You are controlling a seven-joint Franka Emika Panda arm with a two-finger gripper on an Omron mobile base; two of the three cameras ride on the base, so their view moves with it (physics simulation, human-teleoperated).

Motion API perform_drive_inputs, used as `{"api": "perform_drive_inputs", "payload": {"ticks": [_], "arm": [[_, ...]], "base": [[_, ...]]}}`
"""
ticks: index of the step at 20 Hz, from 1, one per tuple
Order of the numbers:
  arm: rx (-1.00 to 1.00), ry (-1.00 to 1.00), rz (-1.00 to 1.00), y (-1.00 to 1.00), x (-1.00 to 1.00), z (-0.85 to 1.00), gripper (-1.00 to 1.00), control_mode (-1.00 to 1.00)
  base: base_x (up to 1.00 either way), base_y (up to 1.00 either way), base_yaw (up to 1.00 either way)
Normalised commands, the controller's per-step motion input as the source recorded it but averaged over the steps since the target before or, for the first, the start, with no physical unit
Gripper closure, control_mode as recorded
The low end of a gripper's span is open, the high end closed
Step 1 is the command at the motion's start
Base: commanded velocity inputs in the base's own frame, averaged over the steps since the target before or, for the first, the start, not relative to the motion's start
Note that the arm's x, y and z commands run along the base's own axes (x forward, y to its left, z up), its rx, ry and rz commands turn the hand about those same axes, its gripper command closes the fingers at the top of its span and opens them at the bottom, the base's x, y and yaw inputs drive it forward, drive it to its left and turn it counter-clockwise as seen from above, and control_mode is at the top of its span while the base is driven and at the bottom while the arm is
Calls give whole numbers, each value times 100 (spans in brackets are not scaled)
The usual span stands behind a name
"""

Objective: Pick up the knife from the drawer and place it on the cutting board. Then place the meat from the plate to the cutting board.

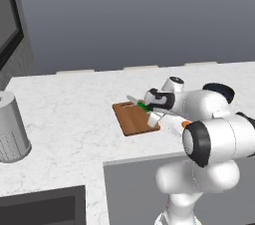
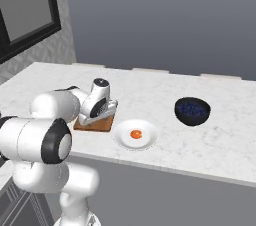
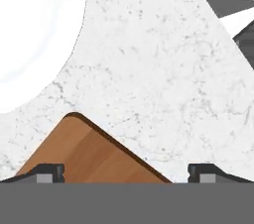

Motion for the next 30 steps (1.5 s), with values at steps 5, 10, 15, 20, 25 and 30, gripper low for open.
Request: {"api": "perform_drive_inputs", "payload": {"ticks": [5,10,15,20,25,30], "arm": [[0,-4,-4,-63,-59,100,-100,-100],[0,1,-11,-99,2,68,-100,-100],[-1,14,-15,-98,31,8,-100,-100],[-3,6,-18,-60,31,-17,-100,-100],[-14,0,-15,-1,-1,-71,-100,-100],[-7,0,-11,8,11,-49,-100,-100]], "base": [[0,0,0],[0,0,0],[0,0,0],[0,0,0],[0,0,0],[0,0,0]]}}
